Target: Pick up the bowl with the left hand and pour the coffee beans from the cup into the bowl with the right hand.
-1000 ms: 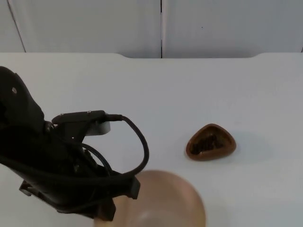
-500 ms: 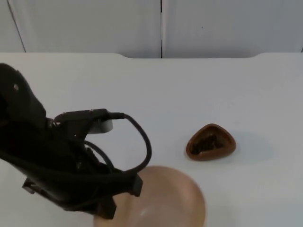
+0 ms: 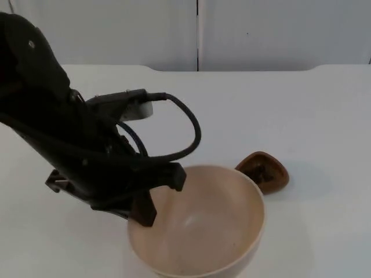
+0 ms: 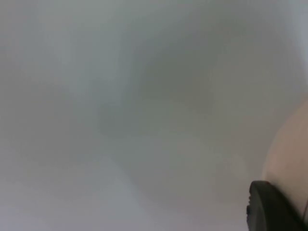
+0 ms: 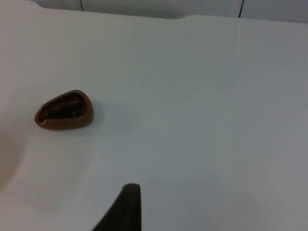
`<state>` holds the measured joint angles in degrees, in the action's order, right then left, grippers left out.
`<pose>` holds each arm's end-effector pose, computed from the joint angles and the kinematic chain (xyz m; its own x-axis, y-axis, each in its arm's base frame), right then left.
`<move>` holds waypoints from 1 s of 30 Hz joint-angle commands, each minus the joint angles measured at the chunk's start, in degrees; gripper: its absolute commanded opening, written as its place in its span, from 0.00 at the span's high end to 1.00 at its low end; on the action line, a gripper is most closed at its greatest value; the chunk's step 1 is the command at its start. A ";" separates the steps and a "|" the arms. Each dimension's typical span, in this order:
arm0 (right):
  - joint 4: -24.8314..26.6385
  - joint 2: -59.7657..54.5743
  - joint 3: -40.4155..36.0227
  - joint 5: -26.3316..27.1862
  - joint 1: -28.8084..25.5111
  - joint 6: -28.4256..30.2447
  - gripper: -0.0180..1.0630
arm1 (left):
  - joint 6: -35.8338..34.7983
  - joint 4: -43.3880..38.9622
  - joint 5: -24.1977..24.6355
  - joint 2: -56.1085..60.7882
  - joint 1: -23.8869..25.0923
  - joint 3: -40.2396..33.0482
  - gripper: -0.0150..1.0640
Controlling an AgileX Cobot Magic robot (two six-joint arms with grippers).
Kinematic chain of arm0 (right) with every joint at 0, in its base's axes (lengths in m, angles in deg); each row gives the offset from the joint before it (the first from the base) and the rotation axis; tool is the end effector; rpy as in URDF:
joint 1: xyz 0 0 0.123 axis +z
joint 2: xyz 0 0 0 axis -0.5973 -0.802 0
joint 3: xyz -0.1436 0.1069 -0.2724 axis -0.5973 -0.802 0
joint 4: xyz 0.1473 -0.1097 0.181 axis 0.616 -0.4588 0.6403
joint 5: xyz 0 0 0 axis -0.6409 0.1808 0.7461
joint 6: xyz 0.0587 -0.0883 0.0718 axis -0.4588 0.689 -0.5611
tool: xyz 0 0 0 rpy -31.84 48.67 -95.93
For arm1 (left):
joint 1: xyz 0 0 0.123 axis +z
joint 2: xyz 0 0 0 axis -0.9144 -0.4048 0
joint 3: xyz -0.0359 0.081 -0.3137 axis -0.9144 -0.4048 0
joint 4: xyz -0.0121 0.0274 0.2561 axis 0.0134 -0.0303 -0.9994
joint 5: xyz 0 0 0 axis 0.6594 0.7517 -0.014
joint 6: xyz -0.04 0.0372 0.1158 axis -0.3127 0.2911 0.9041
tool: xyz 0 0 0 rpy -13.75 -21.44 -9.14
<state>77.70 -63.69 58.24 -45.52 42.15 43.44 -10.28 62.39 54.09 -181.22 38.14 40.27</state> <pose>-0.0105 0.0019 0.2657 -0.4570 -0.1019 -0.8836 -0.1418 0.9891 -0.0407 0.2579 -0.1820 0.1376 -0.9524 0.2375 -0.1908 0.2927 0.8873 -0.3564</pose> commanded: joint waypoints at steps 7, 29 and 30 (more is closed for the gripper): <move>-0.27 0.20 -0.01 0.42 -0.20 0.51 0.01 | -5.01 -7.05 1.03 3.15 0.92 0.45 0.99; -0.27 0.20 -0.01 0.42 -0.20 0.51 0.01 | -19.54 -25.76 13.90 20.27 19.43 0.45 0.99; -0.27 0.20 -0.01 0.42 -0.20 0.51 0.01 | -19.54 -25.64 14.20 20.27 19.43 0.45 0.99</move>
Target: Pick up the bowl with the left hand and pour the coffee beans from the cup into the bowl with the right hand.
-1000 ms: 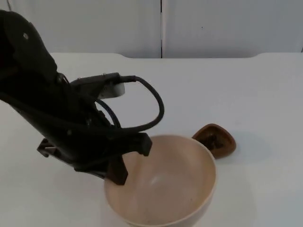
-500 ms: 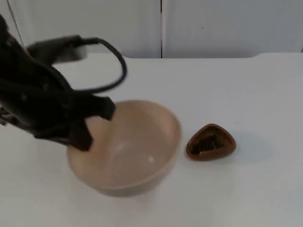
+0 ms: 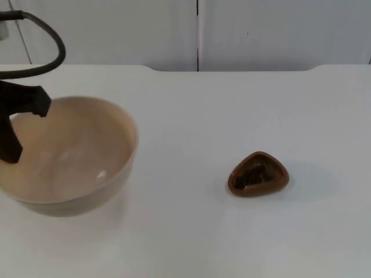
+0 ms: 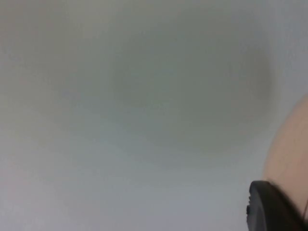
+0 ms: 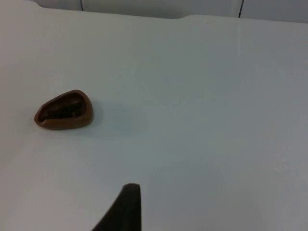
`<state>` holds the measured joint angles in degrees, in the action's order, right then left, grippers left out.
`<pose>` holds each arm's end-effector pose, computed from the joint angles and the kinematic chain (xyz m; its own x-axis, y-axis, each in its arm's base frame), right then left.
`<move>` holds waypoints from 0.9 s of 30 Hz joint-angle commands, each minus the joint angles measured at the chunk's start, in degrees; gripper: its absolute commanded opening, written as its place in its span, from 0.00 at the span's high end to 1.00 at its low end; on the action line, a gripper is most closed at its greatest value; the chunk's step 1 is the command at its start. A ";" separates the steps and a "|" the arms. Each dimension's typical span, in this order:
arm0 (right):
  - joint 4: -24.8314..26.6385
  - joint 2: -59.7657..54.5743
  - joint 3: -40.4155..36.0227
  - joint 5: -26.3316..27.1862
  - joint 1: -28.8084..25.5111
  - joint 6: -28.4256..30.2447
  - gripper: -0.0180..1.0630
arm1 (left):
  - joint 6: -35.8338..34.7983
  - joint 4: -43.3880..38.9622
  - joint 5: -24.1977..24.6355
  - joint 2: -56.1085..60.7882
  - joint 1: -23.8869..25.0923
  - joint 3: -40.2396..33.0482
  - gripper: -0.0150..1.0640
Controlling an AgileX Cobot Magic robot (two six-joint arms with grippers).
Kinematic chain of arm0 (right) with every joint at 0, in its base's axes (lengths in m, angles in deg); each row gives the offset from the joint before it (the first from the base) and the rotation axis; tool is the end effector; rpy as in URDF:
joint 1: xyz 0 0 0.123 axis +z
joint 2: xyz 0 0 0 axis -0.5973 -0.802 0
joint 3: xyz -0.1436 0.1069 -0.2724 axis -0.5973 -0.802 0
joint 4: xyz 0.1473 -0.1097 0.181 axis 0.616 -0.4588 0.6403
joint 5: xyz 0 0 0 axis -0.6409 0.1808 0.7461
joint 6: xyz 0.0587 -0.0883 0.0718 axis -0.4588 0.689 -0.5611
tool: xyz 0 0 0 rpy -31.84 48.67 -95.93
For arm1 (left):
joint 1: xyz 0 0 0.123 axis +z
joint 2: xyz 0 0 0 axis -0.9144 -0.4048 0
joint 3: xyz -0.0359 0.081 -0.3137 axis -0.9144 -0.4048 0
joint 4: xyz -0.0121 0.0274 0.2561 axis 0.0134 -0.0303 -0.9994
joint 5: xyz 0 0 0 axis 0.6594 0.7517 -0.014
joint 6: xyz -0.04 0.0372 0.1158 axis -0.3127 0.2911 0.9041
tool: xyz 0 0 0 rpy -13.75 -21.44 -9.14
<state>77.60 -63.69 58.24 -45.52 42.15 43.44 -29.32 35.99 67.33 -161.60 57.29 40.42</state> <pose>-0.0105 0.0017 0.2657 -0.4570 -0.1027 -0.8835 -0.1409 0.9891 -0.0422 0.2520 -0.0565 0.2206 -0.9600 0.0083 -0.2797 0.0575 0.9841 -0.1682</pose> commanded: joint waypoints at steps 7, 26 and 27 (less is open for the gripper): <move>-0.17 0.20 -0.01 0.42 -0.20 0.51 0.01 | -0.49 2.88 0.50 0.65 0.28 0.30 0.99; 0.29 0.20 -0.01 0.42 -0.20 0.51 0.01 | -26.52 -14.25 -0.59 0.65 -7.21 0.19 0.99; 0.29 0.20 -0.01 0.42 -0.20 0.51 0.01 | -26.52 -14.25 -0.59 0.65 -7.21 0.19 0.99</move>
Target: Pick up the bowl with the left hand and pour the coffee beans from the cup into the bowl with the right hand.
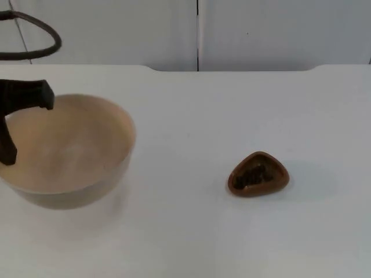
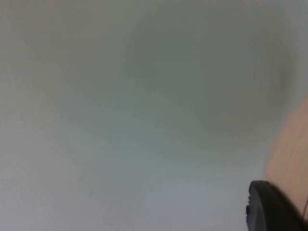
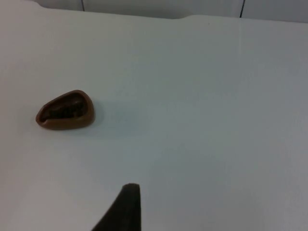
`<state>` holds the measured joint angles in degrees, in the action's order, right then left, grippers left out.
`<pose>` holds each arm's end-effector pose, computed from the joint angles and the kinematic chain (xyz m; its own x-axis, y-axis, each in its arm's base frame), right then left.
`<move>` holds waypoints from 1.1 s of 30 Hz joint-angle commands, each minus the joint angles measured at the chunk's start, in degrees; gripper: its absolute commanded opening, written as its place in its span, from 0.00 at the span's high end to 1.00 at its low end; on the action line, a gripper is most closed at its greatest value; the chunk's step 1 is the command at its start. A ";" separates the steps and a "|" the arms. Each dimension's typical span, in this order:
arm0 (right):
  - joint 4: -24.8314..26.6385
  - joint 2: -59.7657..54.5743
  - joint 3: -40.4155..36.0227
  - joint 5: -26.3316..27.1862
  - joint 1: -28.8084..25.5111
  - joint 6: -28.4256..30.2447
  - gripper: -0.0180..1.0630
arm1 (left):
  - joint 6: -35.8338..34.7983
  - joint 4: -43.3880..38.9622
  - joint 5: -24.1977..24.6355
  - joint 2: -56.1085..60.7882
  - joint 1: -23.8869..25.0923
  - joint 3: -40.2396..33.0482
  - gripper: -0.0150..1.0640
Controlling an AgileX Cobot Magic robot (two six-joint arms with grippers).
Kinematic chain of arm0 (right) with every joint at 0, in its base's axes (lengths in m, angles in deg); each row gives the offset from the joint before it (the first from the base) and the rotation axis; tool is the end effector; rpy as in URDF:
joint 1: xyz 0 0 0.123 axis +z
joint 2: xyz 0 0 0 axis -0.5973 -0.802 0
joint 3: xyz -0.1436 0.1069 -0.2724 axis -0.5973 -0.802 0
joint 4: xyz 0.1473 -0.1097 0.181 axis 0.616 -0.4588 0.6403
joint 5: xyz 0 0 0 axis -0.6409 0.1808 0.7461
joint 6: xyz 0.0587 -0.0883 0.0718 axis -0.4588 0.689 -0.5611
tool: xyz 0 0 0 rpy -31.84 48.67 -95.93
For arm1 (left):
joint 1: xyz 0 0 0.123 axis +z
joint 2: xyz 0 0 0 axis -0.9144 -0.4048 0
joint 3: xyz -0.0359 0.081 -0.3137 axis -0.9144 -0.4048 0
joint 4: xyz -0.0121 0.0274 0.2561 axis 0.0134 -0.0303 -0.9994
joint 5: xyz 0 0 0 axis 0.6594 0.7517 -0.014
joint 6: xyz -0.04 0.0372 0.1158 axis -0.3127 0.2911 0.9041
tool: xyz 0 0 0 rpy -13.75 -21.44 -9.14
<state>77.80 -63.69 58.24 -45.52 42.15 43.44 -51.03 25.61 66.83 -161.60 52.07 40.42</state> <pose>-0.0106 0.0021 0.2657 -0.4570 -0.1011 -0.8837 -0.1428 0.9890 -0.0393 0.2500 -0.0638 0.2195 -0.9494 -0.1526 -0.2744 -0.1233 0.9849 -0.1213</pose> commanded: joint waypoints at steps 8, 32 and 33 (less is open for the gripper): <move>2.73 0.20 -0.01 0.42 -0.20 0.51 0.01 | -15.89 -12.79 1.86 0.65 -5.87 0.19 0.99; 11.91 -23.59 1.68 8.03 -0.20 0.96 0.01 | -15.20 -12.71 1.40 0.65 -9.60 0.19 0.99; 12.29 -24.79 2.14 9.53 -0.20 0.96 0.01 | -15.20 -12.71 1.40 0.65 -9.60 0.19 0.99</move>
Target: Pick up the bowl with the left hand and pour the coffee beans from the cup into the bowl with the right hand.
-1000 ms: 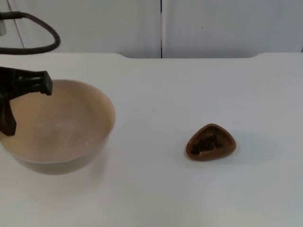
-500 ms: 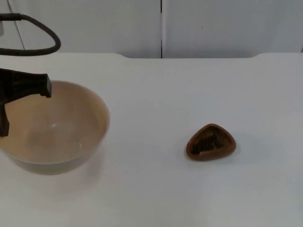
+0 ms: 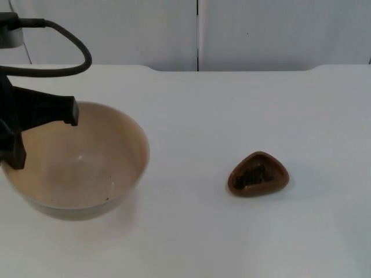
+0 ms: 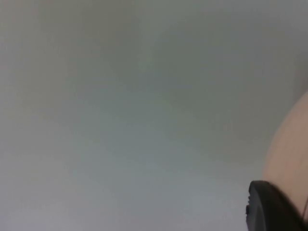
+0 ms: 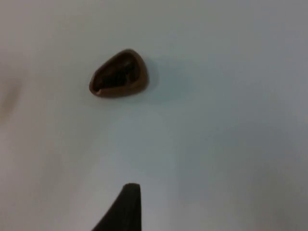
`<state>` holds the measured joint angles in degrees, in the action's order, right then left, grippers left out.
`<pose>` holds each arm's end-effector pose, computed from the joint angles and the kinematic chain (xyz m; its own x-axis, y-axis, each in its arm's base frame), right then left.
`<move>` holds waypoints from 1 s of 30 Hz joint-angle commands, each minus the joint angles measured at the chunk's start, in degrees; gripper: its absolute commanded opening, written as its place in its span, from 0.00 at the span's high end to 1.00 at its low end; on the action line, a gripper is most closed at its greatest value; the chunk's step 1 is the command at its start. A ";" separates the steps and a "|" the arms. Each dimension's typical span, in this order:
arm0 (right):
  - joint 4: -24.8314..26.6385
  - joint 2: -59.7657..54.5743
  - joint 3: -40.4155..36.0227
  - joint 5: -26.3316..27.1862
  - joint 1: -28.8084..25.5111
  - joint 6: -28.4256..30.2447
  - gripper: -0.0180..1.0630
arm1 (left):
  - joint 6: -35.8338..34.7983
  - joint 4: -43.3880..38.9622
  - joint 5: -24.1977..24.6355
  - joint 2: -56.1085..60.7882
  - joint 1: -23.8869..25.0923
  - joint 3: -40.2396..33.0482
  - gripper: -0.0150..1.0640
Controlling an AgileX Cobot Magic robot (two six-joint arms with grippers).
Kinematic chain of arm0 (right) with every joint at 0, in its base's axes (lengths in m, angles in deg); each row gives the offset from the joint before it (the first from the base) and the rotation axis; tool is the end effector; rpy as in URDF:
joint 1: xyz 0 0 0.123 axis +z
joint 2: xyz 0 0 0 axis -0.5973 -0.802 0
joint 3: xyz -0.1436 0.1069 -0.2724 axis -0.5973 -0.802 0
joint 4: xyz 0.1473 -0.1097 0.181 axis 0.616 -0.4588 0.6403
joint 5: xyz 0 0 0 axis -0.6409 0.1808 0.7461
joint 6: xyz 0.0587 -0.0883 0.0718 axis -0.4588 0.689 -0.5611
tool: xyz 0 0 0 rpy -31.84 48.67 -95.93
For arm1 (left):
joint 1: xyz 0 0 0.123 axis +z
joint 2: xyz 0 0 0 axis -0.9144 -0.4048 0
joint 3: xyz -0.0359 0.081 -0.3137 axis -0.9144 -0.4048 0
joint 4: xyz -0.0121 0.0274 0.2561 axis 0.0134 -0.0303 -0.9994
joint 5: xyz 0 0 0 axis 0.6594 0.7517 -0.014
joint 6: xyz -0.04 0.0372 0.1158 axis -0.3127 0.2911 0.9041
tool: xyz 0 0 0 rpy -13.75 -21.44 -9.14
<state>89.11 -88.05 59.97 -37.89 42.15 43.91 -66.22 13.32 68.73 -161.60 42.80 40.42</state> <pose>0.0597 0.0290 0.2814 -0.6790 -0.0120 -0.7340 -0.1915 0.9681 0.1613 0.2412 -0.0842 0.2199 -0.9445 -0.1104 -0.3094 -0.1117 0.9937 -0.0138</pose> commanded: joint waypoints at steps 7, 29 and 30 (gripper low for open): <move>0.98 -11.39 6.04 3.92 -0.20 1.94 0.01 | -0.01 -0.56 -0.50 0.65 -0.32 0.19 0.99; 1.41 -45.28 24.16 4.70 -0.10 5.86 0.01 | -0.01 -0.68 -1.20 0.55 -0.32 0.19 0.99; 1.41 -46.67 24.65 4.70 -0.10 5.86 0.01 | -0.01 -0.77 -1.40 0.55 -0.32 0.19 0.99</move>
<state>90.19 -133.73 83.74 -32.96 42.15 49.50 -66.22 13.11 67.78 -161.60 42.80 40.42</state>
